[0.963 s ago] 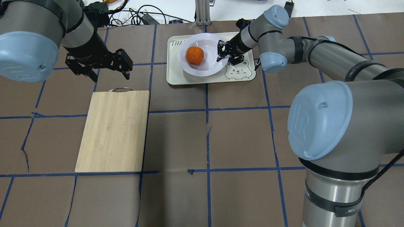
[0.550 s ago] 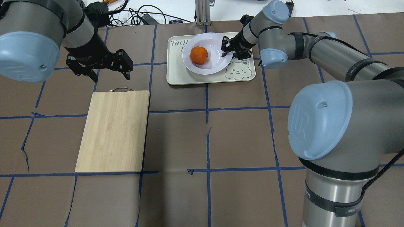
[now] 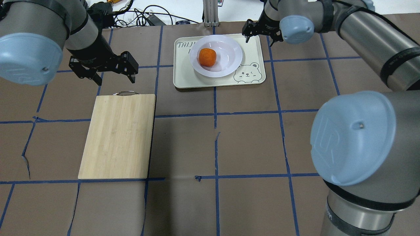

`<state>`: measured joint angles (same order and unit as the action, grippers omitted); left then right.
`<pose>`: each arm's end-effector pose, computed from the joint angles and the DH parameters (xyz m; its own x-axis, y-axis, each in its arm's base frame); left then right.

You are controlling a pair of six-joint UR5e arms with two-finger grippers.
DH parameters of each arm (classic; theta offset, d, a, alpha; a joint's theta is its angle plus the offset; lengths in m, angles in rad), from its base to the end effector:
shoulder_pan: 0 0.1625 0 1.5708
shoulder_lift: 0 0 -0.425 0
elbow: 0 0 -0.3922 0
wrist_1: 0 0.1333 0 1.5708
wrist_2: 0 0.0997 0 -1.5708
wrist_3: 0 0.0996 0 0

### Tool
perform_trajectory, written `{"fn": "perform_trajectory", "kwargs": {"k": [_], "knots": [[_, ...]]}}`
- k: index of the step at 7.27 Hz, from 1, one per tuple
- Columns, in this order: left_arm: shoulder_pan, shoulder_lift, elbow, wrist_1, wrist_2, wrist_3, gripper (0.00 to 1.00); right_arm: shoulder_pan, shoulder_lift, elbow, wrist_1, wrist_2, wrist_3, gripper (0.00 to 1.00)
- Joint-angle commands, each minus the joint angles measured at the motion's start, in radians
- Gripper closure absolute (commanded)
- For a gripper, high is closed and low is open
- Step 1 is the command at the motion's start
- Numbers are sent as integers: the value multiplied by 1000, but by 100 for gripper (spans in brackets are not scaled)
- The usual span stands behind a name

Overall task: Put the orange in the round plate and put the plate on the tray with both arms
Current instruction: 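Open the right gripper and lift it away from the plate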

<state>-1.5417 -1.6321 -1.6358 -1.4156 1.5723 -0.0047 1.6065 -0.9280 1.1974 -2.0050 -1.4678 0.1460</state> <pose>-0.1180 -0.5213 0.4406 -0.9994 -0.0338 -0.0014 -0.0338 0.9990 -0.0289 0.1701 -0.7418 0.3169 -0.9880 0.0916 -0.1242 0.1097 0.9830 -0.1476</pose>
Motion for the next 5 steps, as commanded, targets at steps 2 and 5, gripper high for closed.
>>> {"fn": "perform_trajectory", "kwargs": {"k": [2,5], "knots": [[0,3,1,7,0,-1,0,43,-303,63,390,-68,-138,0],[5,8,4,11,0,2,0,41,-576,282,425,-71,-218,0]]}}
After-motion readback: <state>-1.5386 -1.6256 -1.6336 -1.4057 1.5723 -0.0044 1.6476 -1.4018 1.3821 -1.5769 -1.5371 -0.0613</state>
